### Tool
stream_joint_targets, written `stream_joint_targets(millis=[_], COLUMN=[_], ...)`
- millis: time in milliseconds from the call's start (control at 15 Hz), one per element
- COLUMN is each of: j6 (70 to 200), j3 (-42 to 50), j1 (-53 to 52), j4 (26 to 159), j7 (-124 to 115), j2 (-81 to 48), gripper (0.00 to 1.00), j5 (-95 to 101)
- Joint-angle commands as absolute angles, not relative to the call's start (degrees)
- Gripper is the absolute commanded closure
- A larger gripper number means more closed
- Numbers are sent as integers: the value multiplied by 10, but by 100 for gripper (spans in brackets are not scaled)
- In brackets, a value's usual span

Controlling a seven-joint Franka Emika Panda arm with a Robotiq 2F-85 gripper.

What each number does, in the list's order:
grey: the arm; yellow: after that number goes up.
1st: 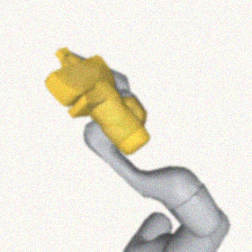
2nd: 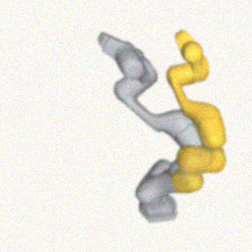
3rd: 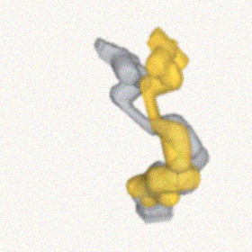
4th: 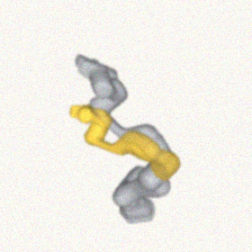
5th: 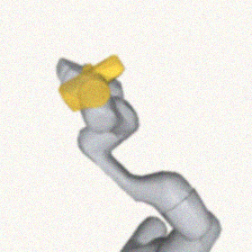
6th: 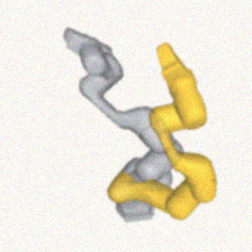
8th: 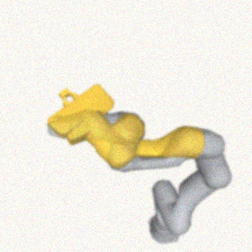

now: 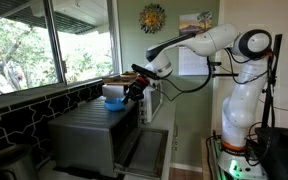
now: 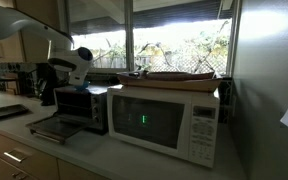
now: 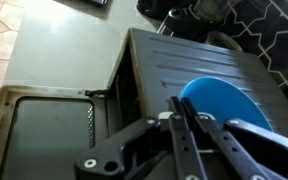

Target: Open the oven door then move the blue bowl from inside the oven to the top of it and close the oven door

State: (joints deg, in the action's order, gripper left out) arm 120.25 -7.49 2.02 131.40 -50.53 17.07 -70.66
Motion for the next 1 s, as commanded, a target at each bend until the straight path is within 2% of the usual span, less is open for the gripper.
stream_joint_targets(millis=[0,67,200,733,933], j6=[1217,1210,1182,1042,1052], j3=[-72,-69,-62,-18,-6], j1=[11,12,13,30,33], j4=[1290,1287,1284,1306,1315], j7=[-525,-527,-521,-409,-318], j2=[145,144,151,221,240], gripper=[83,71,63,3,0], j5=[-693,-684,-659,-516,-524])
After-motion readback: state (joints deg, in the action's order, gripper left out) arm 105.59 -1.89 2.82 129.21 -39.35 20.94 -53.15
